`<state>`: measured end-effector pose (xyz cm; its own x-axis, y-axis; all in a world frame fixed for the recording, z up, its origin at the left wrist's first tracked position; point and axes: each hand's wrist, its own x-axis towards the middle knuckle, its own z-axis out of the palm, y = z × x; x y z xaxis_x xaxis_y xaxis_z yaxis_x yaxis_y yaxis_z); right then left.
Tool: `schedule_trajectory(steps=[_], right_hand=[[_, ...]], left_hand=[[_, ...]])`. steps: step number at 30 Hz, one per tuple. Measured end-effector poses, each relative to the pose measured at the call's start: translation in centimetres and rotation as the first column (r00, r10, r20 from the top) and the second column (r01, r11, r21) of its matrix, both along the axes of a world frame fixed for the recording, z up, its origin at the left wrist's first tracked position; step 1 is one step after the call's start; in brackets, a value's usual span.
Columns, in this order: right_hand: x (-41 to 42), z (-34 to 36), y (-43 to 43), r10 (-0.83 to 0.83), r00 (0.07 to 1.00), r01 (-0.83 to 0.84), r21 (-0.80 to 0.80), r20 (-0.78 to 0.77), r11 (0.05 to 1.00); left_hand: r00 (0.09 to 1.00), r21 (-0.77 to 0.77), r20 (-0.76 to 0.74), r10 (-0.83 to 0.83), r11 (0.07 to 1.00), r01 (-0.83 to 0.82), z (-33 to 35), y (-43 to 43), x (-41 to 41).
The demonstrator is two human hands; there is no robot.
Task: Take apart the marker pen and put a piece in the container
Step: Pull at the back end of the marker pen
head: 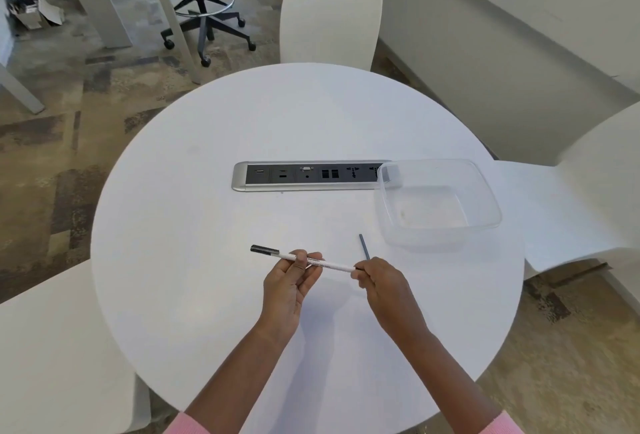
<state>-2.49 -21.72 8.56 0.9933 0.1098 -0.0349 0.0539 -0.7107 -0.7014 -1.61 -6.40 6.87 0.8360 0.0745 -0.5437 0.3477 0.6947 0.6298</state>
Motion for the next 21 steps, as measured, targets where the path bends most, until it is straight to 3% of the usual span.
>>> schedule_trajectory(steps=[2,4,7,10,13,18,21], right_hand=[[0.1,0.2,-0.3,-0.012,0.983,0.036,0.128,-0.186,0.991],[0.2,0.5,-0.4,-0.028,0.965,0.089,0.228,-0.259,0.97],[-0.2,0.9,-0.3,-0.036,0.995,0.055,0.213,-0.095,0.975],[-0.7,0.5,0.0,-0.029,0.992,0.019,0.08,0.124,0.997],[-0.9,0.2,0.2,-0.017,0.97,0.027,-0.038,0.243,0.999],[-0.6,0.2,0.4,0.016,0.97,0.018,-0.138,0.241,0.99],[-0.7,0.3,0.3,0.02,0.994,-0.012,-0.073,0.11,0.997]], left_hand=[[1.0,0.034,0.006,-0.021,0.999,0.021,0.0,0.1,0.0],[1.0,0.037,0.002,-0.021,0.999,0.021,-0.1,0.1,-0.2],[1.0,-0.009,-0.013,0.019,1.0,-0.019,-0.1,0.1,-0.3],[0.999,-0.05,-0.032,0.04,0.998,-0.042,0.0,0.1,-0.3],[0.999,-0.075,-0.035,0.04,0.996,-0.042,0.0,0.0,-0.4],[0.999,-0.054,-0.014,0.052,0.997,-0.053,0.2,-0.2,-0.6],[1.0,0.025,0.006,0.025,0.999,-0.025,0.2,0.0,-0.5]])
